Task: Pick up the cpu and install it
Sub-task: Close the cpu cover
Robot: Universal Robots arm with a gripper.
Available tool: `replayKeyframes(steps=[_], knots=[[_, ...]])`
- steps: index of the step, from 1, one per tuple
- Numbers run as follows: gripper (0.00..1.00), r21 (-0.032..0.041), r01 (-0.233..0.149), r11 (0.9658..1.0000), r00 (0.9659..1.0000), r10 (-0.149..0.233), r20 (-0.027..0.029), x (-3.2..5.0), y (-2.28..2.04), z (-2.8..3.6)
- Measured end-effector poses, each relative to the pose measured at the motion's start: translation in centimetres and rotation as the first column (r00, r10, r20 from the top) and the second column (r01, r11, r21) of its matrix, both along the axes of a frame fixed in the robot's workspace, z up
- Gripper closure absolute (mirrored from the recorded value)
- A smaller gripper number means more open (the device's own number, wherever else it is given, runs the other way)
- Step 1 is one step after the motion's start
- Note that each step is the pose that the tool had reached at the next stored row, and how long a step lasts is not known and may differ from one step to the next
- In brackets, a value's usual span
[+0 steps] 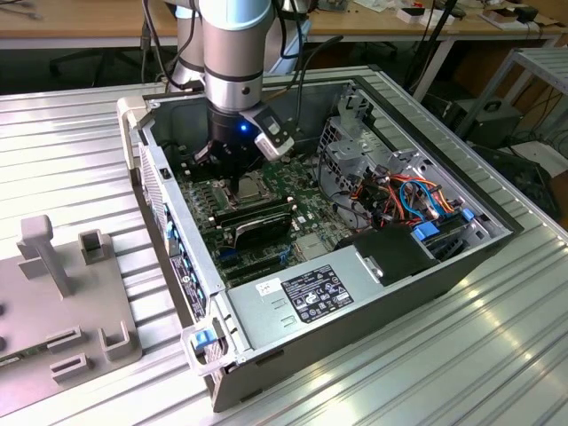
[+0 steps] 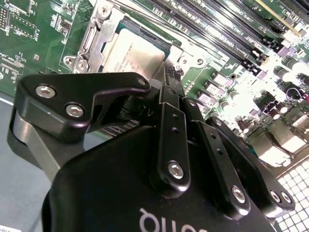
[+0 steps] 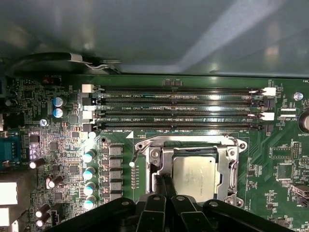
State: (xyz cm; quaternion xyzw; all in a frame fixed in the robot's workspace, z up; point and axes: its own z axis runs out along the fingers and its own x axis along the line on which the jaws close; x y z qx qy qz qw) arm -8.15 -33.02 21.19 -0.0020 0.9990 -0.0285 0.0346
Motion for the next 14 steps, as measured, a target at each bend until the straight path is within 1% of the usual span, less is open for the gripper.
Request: replayKeyframes(steps=[14], knots=[[0.89, 0.0, 0.0, 1.0, 1.0, 0.0, 0.0001, 0.0, 0.0, -0.18]])
